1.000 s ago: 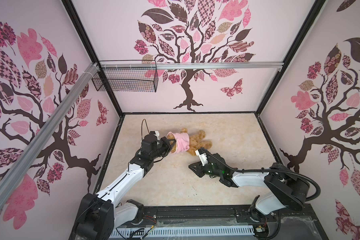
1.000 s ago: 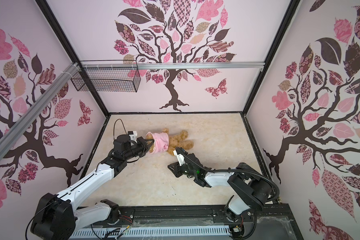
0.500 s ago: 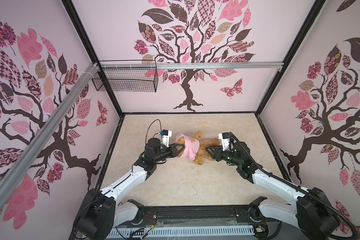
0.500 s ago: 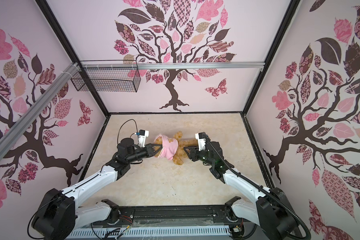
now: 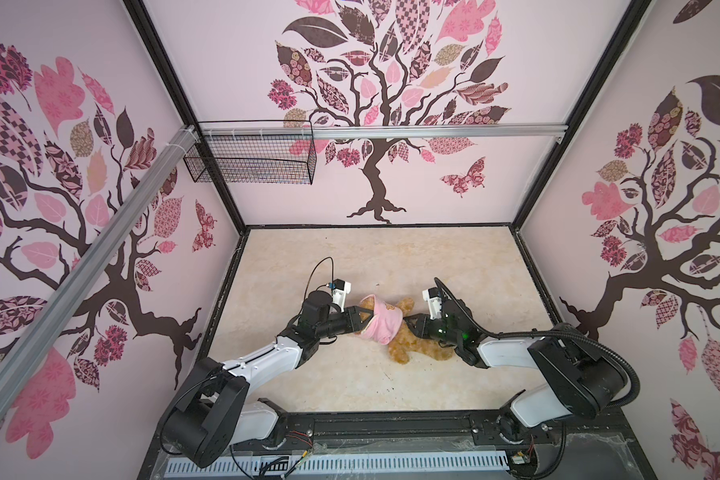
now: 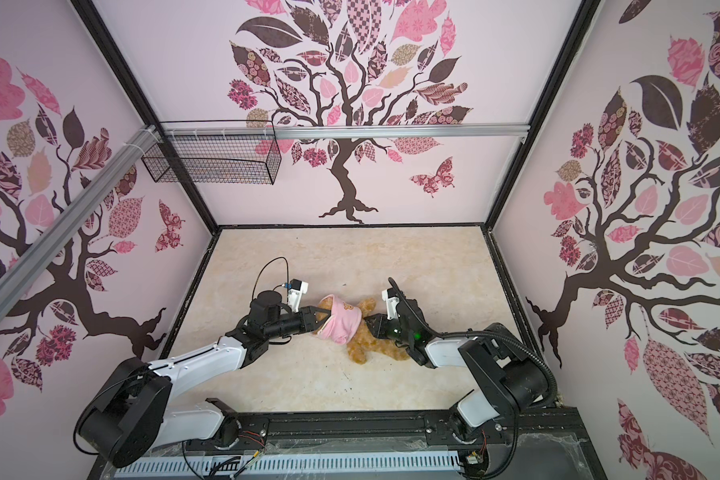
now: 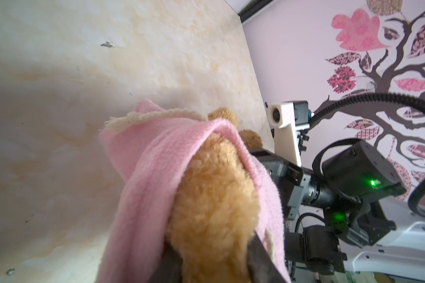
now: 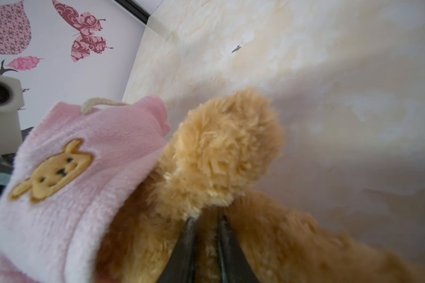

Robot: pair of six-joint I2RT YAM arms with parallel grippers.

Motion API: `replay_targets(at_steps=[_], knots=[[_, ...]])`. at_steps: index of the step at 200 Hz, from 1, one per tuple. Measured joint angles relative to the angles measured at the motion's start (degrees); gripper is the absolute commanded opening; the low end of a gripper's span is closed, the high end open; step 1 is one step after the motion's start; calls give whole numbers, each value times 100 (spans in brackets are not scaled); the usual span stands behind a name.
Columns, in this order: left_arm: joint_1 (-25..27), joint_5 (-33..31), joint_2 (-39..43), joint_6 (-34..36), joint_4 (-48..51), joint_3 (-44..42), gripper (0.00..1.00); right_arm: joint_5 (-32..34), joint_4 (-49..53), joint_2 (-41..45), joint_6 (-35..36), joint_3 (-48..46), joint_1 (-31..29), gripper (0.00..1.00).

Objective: Dress the teddy bear

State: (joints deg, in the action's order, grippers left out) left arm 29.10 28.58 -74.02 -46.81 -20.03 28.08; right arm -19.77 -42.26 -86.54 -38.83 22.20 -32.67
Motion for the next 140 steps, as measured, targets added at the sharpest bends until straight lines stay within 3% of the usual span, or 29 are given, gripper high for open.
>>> replay_targets(at_steps=[71,140], knots=[[-520,20,76,-1338,-72,-186,49,179,-737,-144,11,-356,-155,13],[-590,446,-678,-1858,168,35,50,256,-802,-179,177,-356,-184,11]])
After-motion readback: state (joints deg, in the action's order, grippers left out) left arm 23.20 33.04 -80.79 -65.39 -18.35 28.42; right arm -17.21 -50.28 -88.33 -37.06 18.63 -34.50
